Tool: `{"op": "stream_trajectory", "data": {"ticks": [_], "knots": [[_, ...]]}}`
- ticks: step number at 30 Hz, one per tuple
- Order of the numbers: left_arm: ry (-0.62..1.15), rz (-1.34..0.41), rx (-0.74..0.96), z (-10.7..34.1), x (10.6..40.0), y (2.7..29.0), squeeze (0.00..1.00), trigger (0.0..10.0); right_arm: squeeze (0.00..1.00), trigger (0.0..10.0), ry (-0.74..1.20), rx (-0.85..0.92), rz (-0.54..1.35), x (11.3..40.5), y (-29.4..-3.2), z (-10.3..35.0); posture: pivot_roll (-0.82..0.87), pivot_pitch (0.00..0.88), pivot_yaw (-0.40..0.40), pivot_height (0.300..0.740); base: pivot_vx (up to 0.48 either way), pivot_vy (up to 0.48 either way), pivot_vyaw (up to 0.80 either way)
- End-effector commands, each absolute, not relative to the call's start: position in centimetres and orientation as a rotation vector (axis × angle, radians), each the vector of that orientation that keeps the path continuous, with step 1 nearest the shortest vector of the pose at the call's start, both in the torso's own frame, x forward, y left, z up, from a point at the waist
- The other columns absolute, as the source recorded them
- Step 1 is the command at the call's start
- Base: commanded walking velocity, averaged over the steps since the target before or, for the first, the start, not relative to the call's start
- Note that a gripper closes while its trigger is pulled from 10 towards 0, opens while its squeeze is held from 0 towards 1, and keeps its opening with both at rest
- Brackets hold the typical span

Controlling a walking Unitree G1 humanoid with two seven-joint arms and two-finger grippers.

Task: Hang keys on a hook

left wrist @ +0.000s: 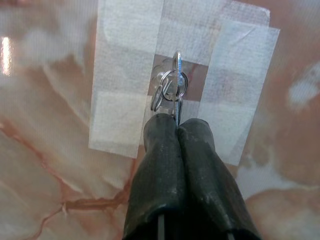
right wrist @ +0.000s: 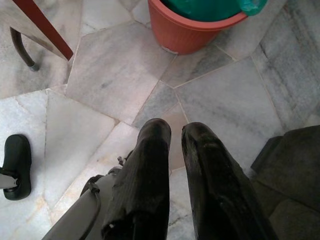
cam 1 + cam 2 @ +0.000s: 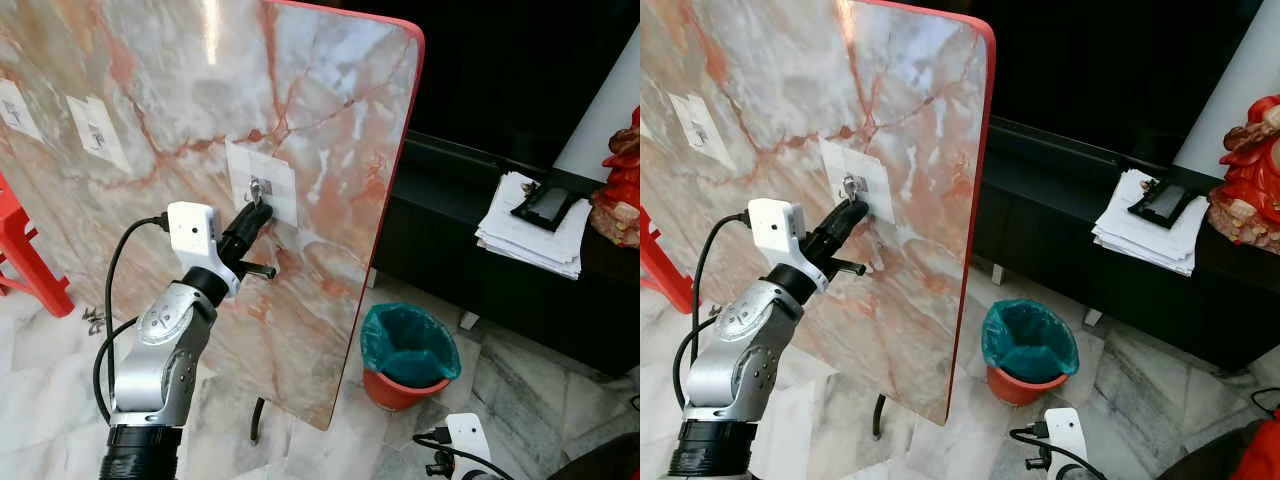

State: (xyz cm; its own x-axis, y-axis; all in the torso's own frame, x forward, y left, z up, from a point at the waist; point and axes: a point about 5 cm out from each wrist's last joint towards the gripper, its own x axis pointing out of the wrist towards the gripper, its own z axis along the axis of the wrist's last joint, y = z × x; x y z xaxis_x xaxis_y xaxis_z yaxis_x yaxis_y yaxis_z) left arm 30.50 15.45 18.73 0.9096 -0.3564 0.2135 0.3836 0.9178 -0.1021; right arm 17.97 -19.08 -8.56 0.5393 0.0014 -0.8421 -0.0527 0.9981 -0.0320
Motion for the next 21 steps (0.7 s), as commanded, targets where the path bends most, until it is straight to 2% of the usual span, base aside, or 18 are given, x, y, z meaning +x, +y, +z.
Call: {"op": "stream_trajectory", "data": {"ticks": [1,21], "knots": [[-0.181,-0.405,-0.153,18.68,30.43,15.49,0.0,10.0,0.0,10.0,1.003,-0.069,0.031,18.09,-19.39,-8.48,-0.04,0.0,-0.087,0.74,0.0,0.0,0.0],[-0.149,-0.41,-0.199,17.89,29.87,15.4,0.0,10.0,0.0,10.0,1.002,-0.069,0.031,18.12,-19.39,-8.46,-0.04,0.0,-0.091,0.74,0.0,0.0,0.0]]}}
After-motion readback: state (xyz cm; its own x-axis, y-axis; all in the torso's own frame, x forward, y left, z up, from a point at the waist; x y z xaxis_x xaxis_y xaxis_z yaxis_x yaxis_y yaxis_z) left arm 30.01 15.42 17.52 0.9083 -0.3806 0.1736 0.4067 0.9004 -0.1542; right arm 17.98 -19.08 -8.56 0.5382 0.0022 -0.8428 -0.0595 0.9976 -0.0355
